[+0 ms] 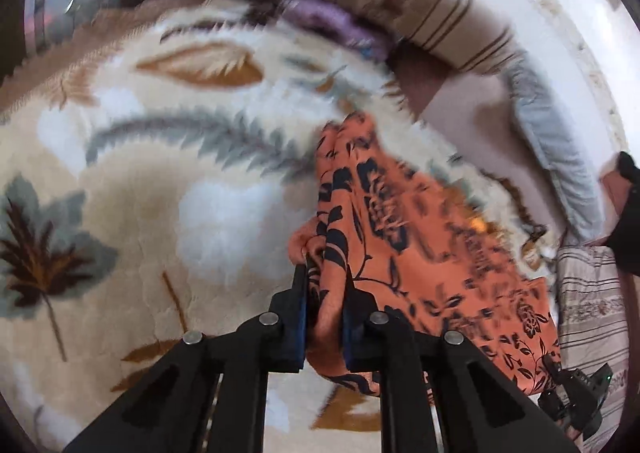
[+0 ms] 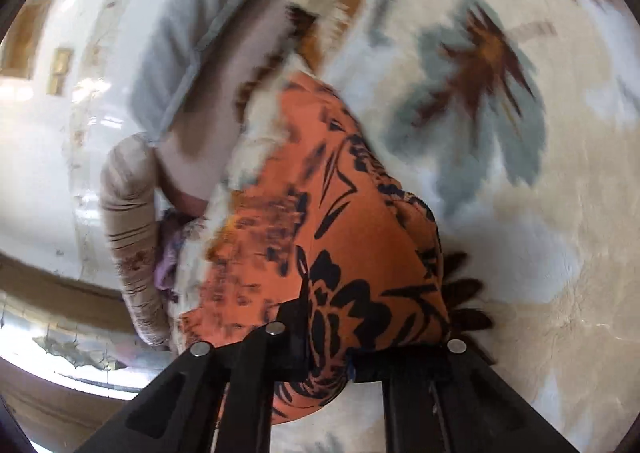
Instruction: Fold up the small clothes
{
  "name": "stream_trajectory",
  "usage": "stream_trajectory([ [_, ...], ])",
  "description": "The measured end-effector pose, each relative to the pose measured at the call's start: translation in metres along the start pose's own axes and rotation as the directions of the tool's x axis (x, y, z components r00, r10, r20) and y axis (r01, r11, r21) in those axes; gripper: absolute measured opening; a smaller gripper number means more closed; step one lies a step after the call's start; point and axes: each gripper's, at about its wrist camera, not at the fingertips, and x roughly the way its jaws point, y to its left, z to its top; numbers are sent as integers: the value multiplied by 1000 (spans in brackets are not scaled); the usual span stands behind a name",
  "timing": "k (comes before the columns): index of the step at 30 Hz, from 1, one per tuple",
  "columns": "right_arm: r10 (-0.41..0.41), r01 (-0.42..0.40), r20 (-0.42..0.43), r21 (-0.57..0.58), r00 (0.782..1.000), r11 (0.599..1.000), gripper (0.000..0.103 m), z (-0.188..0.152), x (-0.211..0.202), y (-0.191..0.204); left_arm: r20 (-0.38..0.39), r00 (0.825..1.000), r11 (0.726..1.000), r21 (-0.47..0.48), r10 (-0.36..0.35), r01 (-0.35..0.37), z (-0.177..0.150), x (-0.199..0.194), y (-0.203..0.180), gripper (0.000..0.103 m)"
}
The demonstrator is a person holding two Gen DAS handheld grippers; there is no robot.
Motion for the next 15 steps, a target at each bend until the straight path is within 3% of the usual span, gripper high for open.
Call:
stream_trajectory([
  [4,45,-43,29,-70,999,997,10,4,-37,40,68,997,999,23,-36,35,6,-53,-16,12],
  [8,67,-65,17,-116,998,991,10,-21,-87,46,99,993,997,47,-59,54,-21,-113,-4,12],
  [11,35,-39,-41,-108,999,993,11,-63,-118,13,56,998,998,46,-33,31,-65,-133,24,12],
  [13,-32,22,-107,-97,994,995,15,-94,-121,-22,20,999,999,31,35,-36,-96,-125,50,12],
  [15,-147,132,-171,-96,974,987,24,-117,-113,-60,-41,992,993,23,120,-120,-117,-102,76,12],
])
